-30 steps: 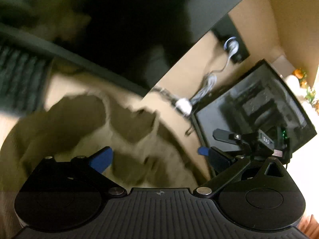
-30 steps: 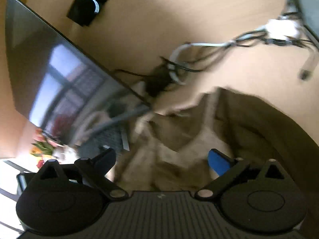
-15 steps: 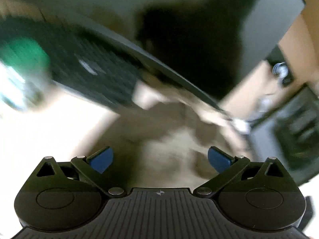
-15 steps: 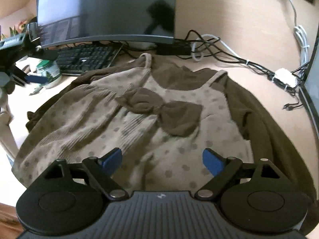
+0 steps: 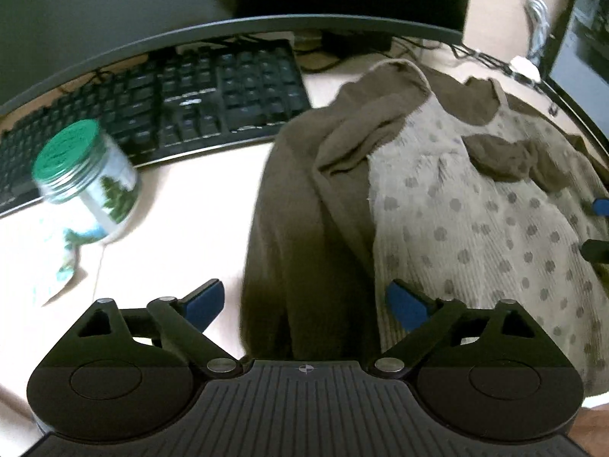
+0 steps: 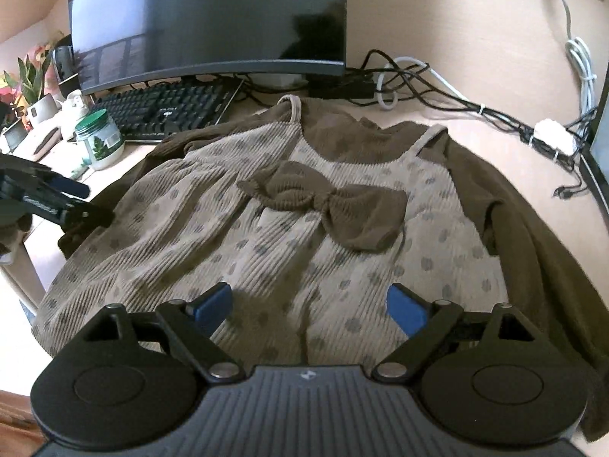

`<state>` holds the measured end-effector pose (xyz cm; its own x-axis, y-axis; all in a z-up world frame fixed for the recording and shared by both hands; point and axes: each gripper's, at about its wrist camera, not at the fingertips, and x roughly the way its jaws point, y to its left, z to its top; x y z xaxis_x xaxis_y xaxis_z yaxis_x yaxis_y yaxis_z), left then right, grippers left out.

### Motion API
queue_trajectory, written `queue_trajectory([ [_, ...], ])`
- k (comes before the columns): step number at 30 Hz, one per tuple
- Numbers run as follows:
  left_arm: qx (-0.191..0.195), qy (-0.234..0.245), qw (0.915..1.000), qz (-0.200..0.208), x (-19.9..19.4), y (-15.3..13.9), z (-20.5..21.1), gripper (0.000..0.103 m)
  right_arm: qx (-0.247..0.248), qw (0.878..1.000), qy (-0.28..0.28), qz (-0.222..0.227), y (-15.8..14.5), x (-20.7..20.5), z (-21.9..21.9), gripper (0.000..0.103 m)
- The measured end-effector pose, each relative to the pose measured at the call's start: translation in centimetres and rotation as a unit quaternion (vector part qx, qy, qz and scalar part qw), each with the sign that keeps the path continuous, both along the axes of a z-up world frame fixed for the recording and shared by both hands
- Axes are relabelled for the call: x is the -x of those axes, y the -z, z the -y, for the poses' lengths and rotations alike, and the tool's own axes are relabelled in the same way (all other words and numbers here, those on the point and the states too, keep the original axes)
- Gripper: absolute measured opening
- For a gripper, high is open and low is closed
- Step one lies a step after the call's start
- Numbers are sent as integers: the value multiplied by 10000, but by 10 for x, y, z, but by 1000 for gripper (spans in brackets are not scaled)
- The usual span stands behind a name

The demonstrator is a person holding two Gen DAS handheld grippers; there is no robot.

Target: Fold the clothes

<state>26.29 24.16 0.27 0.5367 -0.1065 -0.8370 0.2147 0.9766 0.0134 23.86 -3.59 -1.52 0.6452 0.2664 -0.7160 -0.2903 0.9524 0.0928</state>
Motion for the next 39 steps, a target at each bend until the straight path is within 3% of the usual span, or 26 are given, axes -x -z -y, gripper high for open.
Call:
queue_trajectory([
  [3,-55,77,9999,-42,-2,5,8,84,-49,9999,111,-123,7,2,3,90],
  [5,-13,74,10000,-37,-3,6,10,66,-102,9997,162,-159,10,2,6,90],
  [7,10,94,10000,-3,-3,5,13,30,-136,9996,176,-145,9,3,7,90],
  [9,-162,107,9996,201,-4,-6,13,5,-168,9996,187,-127,9,3,8,90],
  [13,-983,-51,9883,1163,-15,-51,-2,5,-139,9998,113,-30,3,1,9,90],
  [17,-1702,-459,9585,2242,-42,-108,-31,5,-54,10000,36,11,1,-3,5,90],
  [19,-1843,-579,9508,2421,-53,-118,-37,7,0,10000,-20,-19,4,-6,2,90],
  [20,-1872,-645,9497,2424,-57,-119,-39,10,31,10000,-36,-43,5,-7,1,90],
  [22,-1841,-797,9518,2321,-61,-114,-46,34,98,9999,-74,-61,7,-7,-1,90],
  [24,-1646,-947,9593,2090,-56,-106,-55,55,153,9998,-49,77,-1,-5,5,90],
  [27,-1223,-1011,9710,1789,-39,-102,-65,70,255,9984,336,380,-17,-10,30,90],
  [28,-970,-1036,9751,1705,-32,-103,-67,77,325,9973,500,437,-21,-16,40,85],
  [29,-666,-1055,9789,1621,-25,-104,-68,79,399,9958,665,491,-24,-23,49,73],
  [31,131,-1008,9841,1457,-16,-105,-64,84,342,9939,961,427,-28,-47,66,60],
  [33,1049,-895,9821,1284,-12,-103,-51,89,173,9927,1153,322,-25,-72,77,55],
  [36,2237,-677,9687,839,-22,-82,-19,91,3,9904,1373,143,-13,-109,87,51],
  [39,2834,-429,9576,303,-33,-43,31,92,-448,9882,1459,-151,-2,-126,98,51],
])
